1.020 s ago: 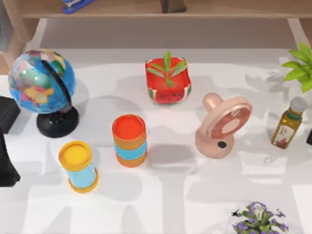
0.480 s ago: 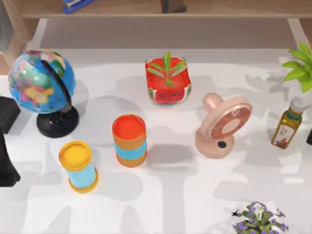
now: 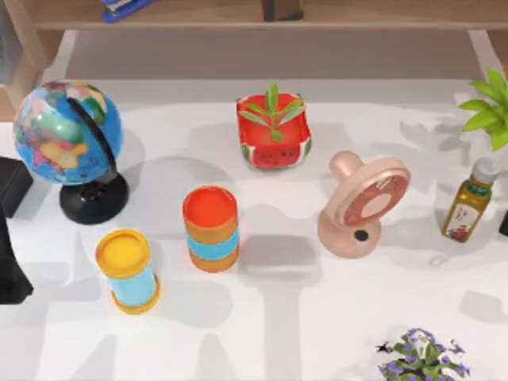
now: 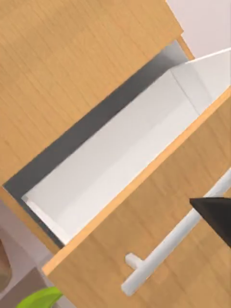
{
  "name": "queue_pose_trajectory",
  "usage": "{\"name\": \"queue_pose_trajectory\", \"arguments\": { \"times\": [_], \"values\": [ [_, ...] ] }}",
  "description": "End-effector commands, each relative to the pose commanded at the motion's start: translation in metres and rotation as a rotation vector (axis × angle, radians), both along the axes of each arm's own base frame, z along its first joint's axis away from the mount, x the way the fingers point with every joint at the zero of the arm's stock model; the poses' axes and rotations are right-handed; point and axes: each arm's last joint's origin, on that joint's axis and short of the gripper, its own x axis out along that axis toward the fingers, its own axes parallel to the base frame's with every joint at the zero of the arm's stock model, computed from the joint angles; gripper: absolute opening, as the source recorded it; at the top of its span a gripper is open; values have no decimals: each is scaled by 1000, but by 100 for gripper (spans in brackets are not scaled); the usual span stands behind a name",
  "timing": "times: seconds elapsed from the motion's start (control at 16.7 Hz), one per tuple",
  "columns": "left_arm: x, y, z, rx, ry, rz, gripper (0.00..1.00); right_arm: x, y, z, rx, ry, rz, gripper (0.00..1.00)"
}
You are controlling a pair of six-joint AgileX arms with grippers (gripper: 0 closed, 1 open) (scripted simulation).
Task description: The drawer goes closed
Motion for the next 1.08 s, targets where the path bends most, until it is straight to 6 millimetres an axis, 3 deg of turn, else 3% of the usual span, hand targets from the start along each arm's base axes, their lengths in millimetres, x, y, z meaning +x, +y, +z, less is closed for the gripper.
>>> {"name": "queue_pose_trajectory", "arguments": {
  "times": [0.54, 0.72, 1.08],
  "values": [
    [0, 0, 0, 0, 0, 0, 100, -3, -31, -43, -624, -40, 13, 100],
    [0, 0, 0, 0, 0, 0, 100, -4, -35, -48, -706, -48, 6, 100],
    [0, 0, 0, 0, 0, 0, 100, -2, -34, -48, -708, -48, 9, 100]
  ]
}}
